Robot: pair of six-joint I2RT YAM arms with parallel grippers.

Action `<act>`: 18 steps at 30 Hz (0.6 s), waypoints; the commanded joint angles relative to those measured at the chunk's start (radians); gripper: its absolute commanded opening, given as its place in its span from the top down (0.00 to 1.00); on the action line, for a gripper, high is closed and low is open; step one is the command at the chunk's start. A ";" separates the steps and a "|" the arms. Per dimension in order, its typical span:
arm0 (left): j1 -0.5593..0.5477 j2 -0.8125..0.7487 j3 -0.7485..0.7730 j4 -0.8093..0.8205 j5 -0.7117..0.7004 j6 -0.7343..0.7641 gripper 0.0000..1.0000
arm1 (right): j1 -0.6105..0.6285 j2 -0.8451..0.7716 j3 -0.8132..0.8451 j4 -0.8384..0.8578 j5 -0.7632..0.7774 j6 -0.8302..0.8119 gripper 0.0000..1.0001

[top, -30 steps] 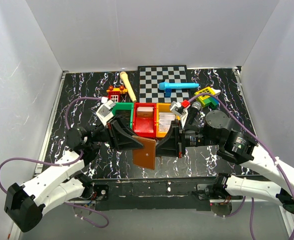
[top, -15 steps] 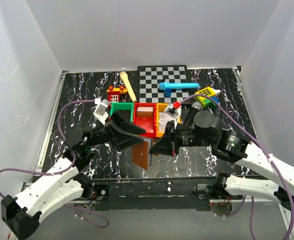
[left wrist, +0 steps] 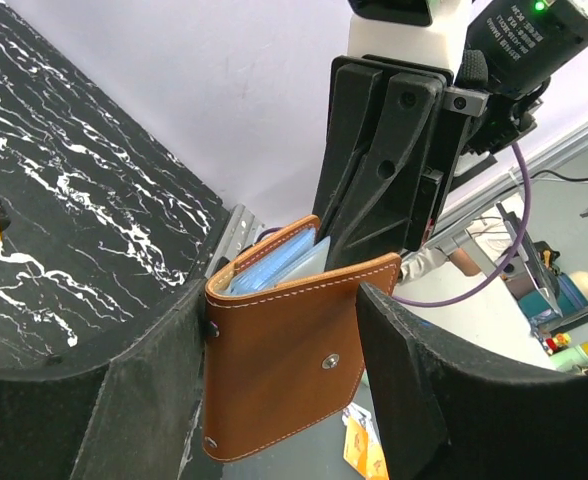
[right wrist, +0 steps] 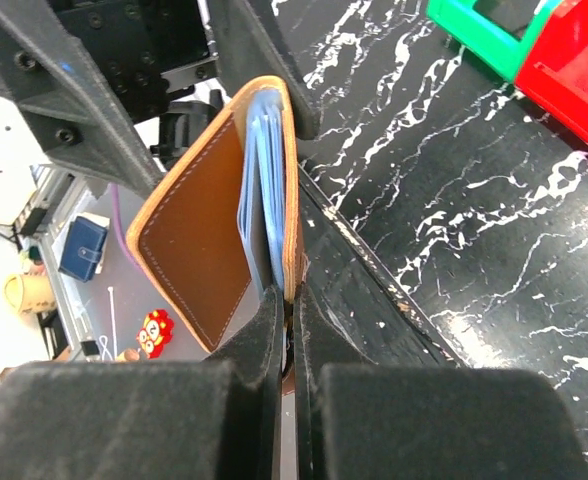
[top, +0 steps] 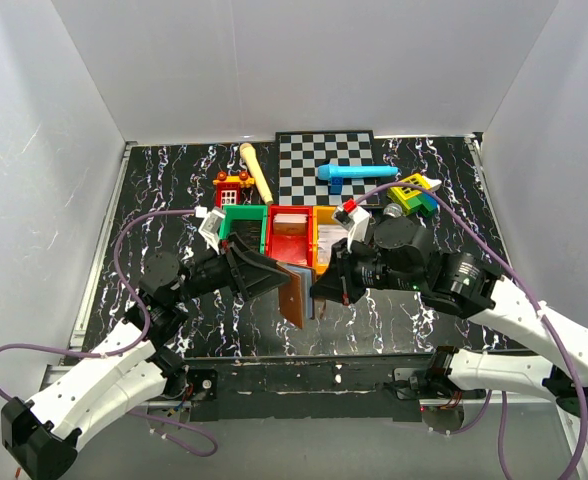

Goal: Take the credit cards out of the card holder
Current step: Open the card holder.

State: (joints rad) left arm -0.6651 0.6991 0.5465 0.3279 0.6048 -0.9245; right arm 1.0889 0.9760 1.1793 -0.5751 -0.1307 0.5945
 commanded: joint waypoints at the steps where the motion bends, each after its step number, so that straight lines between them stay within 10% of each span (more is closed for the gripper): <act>1: -0.007 -0.015 -0.010 -0.032 0.003 -0.010 0.42 | -0.001 0.027 0.066 -0.057 0.114 -0.004 0.99; 18: -0.025 -0.035 -0.006 -0.142 -0.086 0.070 0.41 | 0.000 0.070 0.065 0.012 0.010 0.010 0.99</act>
State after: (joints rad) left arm -0.6830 0.6903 0.5373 0.2169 0.5465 -0.8814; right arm 1.0897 1.0428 1.2285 -0.6563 -0.0929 0.5972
